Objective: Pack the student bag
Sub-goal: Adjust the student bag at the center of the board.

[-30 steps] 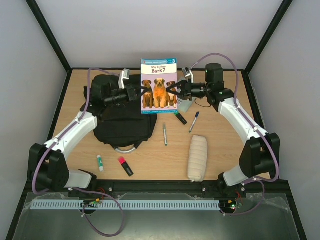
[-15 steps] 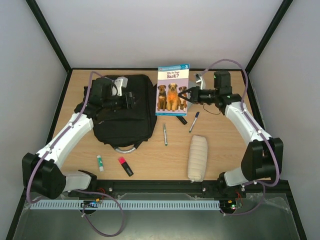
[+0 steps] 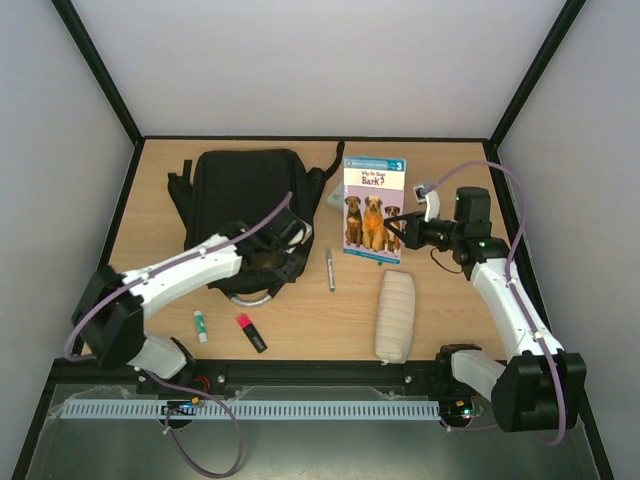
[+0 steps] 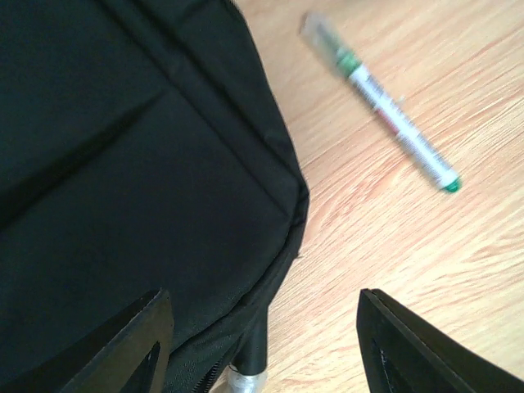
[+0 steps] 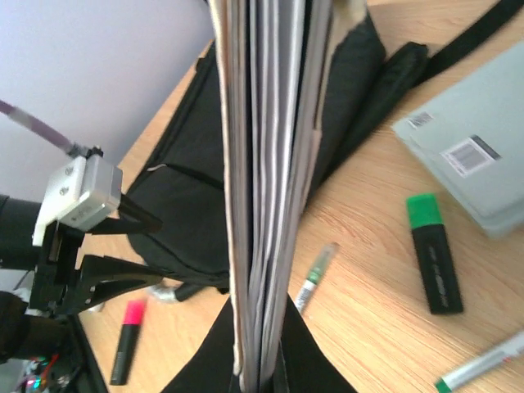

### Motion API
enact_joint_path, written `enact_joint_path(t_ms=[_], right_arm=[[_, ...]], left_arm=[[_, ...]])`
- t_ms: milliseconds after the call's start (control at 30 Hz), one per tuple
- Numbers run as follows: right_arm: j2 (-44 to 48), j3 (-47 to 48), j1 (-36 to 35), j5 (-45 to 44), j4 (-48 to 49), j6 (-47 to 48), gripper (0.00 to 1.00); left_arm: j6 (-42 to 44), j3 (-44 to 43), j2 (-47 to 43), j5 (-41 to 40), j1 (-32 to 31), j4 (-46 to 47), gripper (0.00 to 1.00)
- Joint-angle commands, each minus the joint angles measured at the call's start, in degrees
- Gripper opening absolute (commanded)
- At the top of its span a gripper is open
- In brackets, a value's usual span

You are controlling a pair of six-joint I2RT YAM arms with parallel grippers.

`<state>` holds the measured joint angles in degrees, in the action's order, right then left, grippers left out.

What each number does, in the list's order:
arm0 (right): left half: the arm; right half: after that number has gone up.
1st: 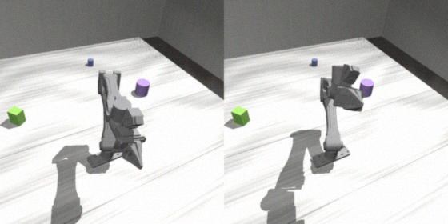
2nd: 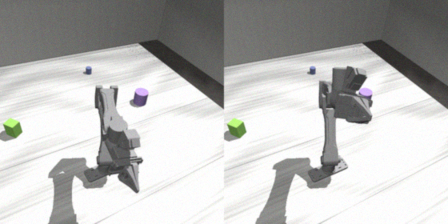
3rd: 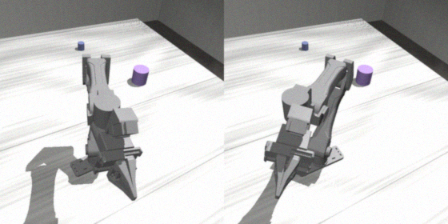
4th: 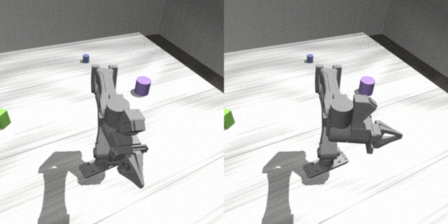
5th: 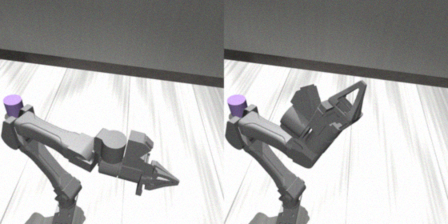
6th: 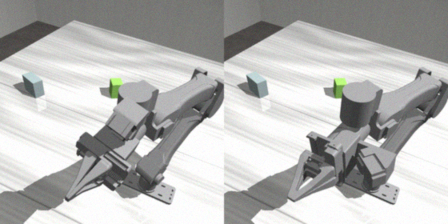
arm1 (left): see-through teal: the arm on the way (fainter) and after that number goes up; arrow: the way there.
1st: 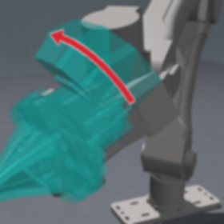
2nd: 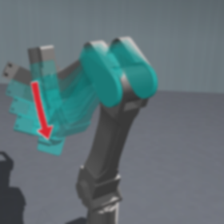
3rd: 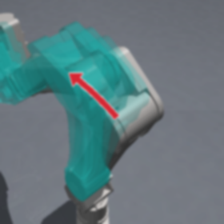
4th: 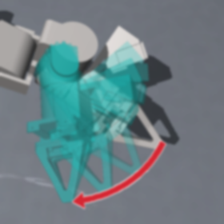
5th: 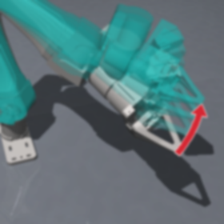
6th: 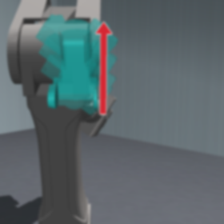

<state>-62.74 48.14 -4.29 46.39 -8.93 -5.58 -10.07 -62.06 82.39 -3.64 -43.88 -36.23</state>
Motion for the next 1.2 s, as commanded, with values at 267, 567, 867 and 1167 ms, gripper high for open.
enact_joint_path(t_ms=[267,567,867,1167], right_arm=[[3.6,-4.1,2.6,-3.0,3.9,6.3,0.01],[6.6,-4.3,2.7,-4.1,3.4,7.2,0.01],[7.1,-4.6,3.5,-5.3,3.7,7.3,0.01],[7.8,-5.2,5.1,-5.3,4.1,7.4,0.01]], left_arm=[[4.8,-0.4,10.6,-9.6,-4.8,0.0,0.64],[3.6,-1.5,17.0,-17.7,-6.0,3.8,0.4],[3.0,-14.6,26.4,-15.3,-2.3,9.5,0.15],[2.0,-10.8,15.1,-4.4,1.3,8.5,0.73]])
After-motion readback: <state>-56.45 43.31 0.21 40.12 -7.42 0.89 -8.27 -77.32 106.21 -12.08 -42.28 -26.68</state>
